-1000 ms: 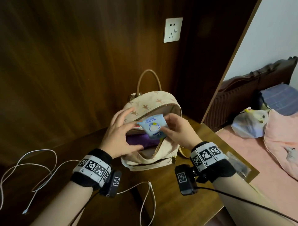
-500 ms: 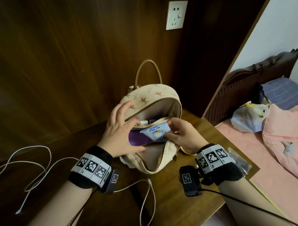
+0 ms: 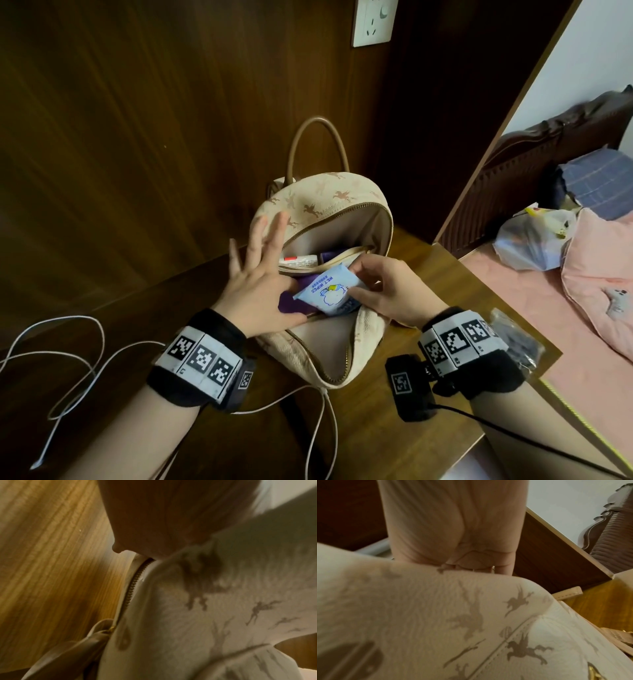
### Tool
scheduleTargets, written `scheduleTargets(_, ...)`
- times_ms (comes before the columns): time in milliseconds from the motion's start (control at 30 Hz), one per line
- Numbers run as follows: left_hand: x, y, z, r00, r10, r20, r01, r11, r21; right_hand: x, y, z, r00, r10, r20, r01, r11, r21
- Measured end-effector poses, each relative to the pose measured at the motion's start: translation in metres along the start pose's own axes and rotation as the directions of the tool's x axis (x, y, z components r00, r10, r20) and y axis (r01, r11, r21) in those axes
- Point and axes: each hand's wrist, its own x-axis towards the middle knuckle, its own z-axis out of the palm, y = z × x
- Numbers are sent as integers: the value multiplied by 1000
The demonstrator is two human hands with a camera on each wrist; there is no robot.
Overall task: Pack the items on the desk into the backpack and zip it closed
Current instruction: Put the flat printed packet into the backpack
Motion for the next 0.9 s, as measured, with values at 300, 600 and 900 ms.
scheduleTargets(300, -5, 8, -2, 996, 18, 89, -14, 999, -51, 0, -6, -9, 991, -12, 136, 41, 976, -215)
scheduleTargets(600, -10, 1, 15, 989, 37, -140, -58, 987, -149, 4, -21, -10, 970, 68, 232, 64, 854, -517)
scheduleTargets(900, -11, 2, 13, 980, 39, -197, -73, 983, -169, 18, -27, 10, 972, 111, 208, 38, 797, -603)
